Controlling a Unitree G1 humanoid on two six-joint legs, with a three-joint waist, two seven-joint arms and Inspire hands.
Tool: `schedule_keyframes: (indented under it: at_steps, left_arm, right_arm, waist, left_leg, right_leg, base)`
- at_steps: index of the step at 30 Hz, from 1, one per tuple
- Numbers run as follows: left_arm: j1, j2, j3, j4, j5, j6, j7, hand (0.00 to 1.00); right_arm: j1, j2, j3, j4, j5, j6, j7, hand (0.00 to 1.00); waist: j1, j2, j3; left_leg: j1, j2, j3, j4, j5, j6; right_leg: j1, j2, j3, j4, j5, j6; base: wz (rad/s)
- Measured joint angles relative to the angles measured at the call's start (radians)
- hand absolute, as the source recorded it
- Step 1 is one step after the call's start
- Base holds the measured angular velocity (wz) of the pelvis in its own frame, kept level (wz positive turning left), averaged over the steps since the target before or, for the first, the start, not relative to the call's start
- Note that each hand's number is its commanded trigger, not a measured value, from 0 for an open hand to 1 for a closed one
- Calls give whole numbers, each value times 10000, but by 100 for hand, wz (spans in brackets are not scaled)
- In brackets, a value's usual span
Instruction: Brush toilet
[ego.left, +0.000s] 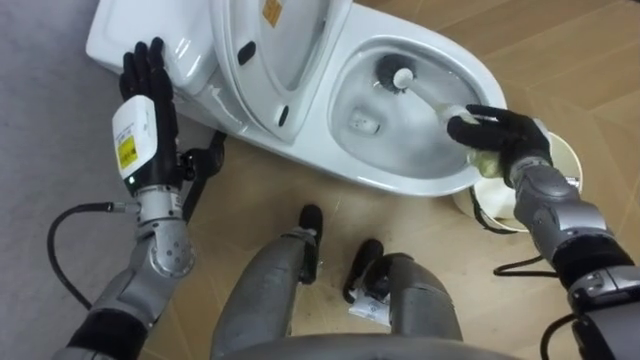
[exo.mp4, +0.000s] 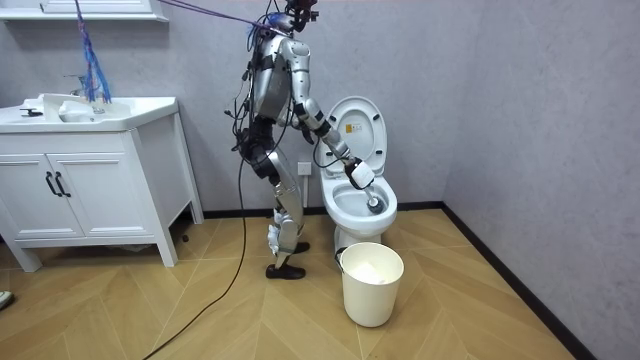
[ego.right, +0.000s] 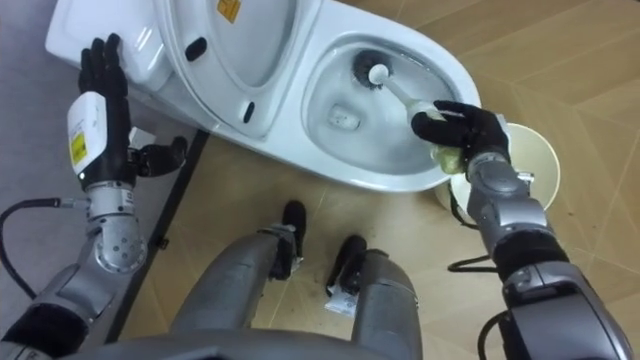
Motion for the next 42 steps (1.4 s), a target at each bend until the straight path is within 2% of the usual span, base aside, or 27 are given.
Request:
schedule_keyframes:
  at_steps: [2,5,7,10,16,21,26,31,33,34,37,40,42]
  left_arm:
    - [-35,-71,9,78,112,31,-27,0]
    - [-74,-177,20,149,119,93,-159,0]
    - [-101,-180,28,145,267,211,-315,0]
    - [-102,-182,-22,134,276,277,-474,0]
    - [-154,-179,-99,253,253,265,-662,0]
    - [-111,-173,-103,523,224,261,-844,0]
    - [99,-67,20,614,228,267,-1210,0]
    - [726,-25,268,621,269,243,-1592,0]
    - [1078,-30,488,617,349,167,-1730,0]
    - [1306,-37,634,629,458,148,-1776,0]
    - [1896,-186,1143,649,650,61,-1905,0]
    - [2350,-432,1650,656,608,-61,-2032,0]
    - [2547,-559,1837,713,582,-92,-2068,0]
  right_arm:
    - [0,25,0,4,-373,0,-79,100]
    - [3,98,87,27,-1879,-71,-118,100]
    - [2,97,201,40,-3677,-313,-100,100]
    - [4,105,510,6,-5820,-576,-43,100]
    - [2,66,1691,-55,-8564,-571,429,100]
    - [524,31,1878,6,-8764,-612,599,100]
    - [1295,75,1686,18,-8554,-1034,606,100]
    - [2828,112,867,-521,-8547,-1229,823,100]
    - [3467,170,467,-926,-8577,-1264,839,100]
    - [3769,218,204,-1096,-8583,-1306,842,100]
    - [4442,443,-665,-1485,-8504,-1403,846,100]
    - [5056,621,-1307,-2430,-8485,-1435,829,100]
    - [5249,650,-1414,-2972,-8381,-1474,799,100]
  waist:
    - [34,87,-4]
    - [65,228,-30]
    - [144,353,-44]
    - [252,476,-112]
    - [614,467,-119]
    - [564,396,-100]
    - [443,183,-135]
    - [200,36,-295]
    - [118,-14,-433]
    - [22,-31,-465]
    - [-63,-71,-508]
    - [-153,-166,-510]
    - [-199,-188,-526]
  left_leg:
    - [9,-2,0,8,-9,13]
    - [43,3,-5,6,-22,30]
    - [53,10,-16,-116,-19,30]
    - [74,28,-10,-144,3,27]
    - [248,138,54,-243,-16,-10]
    - [819,171,-8,-379,-95,-91]
    - [1453,164,-19,-568,-118,-124]
    - [2509,148,-1,-1074,-191,-84]
    - [2861,131,4,-1314,-206,-83]
    - [3153,120,7,-1511,-206,-84]
    - [3957,132,181,-1945,-215,-97]
    - [4504,137,312,-2197,-295,-137]
    - [4788,159,447,-2344,-328,-165]
  right_leg:
    - [31,1,-10,-29,35,15]
    - [78,21,-5,-74,66,36]
    - [72,50,-5,-140,101,43]
    - [92,89,-1,-248,158,27]
    - [304,251,52,-507,212,-15]
    - [975,362,32,-837,214,-15]
    - [1693,390,-53,-1165,193,18]
    - [2886,520,-170,-1948,285,175]
    - [3268,568,-169,-2241,327,232]
    - [3553,607,-151,-2451,371,272]
    - [4314,732,46,-3025,530,349]
    - [4818,811,226,-3353,555,382]
    - [5049,843,327,-3503,564,382]
  base:
    - [0]
    - [0]
    - [0]
    - [-3]
    - [-5]
    - [0]
    - [4]
    - [3]
    - [0]
    - [-5]
    - [-17]
    - [-18]
    - [-19]
